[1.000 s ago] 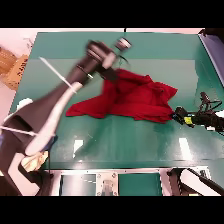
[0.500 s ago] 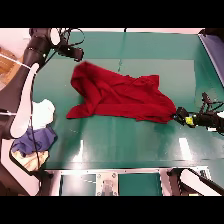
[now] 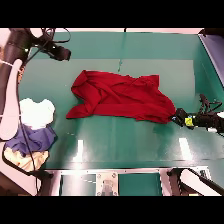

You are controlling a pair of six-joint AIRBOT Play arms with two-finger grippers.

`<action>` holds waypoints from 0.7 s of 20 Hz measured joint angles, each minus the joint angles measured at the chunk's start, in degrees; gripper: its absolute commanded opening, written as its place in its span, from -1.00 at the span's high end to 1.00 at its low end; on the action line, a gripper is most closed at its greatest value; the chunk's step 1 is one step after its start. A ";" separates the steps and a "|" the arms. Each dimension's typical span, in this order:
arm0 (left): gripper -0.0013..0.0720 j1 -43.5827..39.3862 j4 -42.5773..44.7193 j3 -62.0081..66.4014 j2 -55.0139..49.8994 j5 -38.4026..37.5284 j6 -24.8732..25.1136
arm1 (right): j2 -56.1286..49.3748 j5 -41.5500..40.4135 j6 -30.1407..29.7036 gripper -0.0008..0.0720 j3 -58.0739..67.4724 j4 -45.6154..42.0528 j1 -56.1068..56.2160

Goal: Fold the shirts.

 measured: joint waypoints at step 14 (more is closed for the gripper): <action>-0.63 10.99 -8.07 -47.36 18.73 -3.74 5.88 | 0.00 1.27 0.00 0.94 0.00 -0.04 0.00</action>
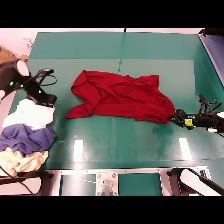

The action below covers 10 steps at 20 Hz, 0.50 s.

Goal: Fold the shirts.

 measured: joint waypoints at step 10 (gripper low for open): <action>-0.63 0.39 -20.33 -10.29 -5.46 9.25 7.19 | 0.00 0.02 0.00 0.94 0.00 0.26 0.00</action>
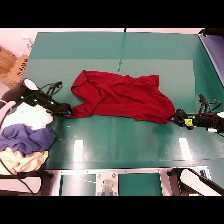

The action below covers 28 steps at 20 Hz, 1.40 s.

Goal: Fold the shirts.

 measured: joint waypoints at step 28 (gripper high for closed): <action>0.90 5.51 -30.93 55.19 29.64 5.81 -2.10 | 17.40 4.02 6.19 0.94 67.65 25.66 -0.04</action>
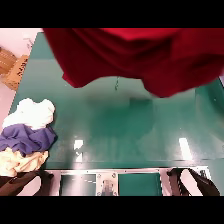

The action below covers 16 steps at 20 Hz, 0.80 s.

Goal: Fold the shirts.

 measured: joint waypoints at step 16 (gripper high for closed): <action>0.89 -2.51 17.90 -25.66 -10.49 0.02 -7.98 | -9.77 -9.09 1.01 0.94 -28.52 -14.51 5.86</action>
